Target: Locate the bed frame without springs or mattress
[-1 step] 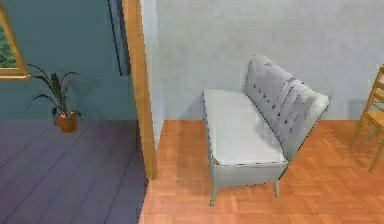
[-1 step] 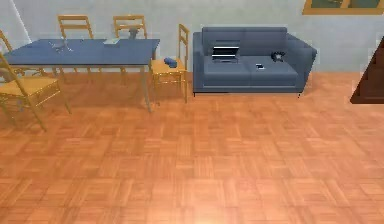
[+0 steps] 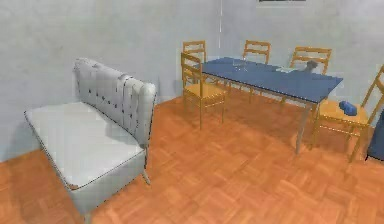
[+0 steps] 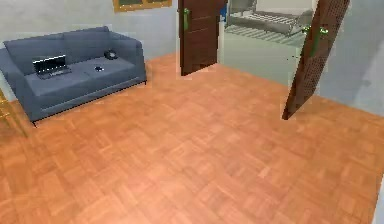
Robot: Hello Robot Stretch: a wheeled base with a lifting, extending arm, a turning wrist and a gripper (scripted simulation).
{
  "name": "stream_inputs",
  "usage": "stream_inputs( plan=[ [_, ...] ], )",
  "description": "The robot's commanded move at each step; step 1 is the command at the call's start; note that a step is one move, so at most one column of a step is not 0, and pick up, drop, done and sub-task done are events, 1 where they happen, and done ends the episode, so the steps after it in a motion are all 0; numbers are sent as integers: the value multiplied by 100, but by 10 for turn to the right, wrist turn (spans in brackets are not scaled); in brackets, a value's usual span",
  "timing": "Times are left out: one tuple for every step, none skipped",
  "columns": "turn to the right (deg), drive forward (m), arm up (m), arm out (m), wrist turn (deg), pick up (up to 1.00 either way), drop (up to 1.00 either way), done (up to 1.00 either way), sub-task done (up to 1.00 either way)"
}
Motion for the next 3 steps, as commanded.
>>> stream_inputs(
  plan=[
    [450,0,0,0,0,0,0,0,0],
    [360,0,0,0,0,0,0,0,0],
    [0,15,0,0,0,0,0,0,0]
  ],
)
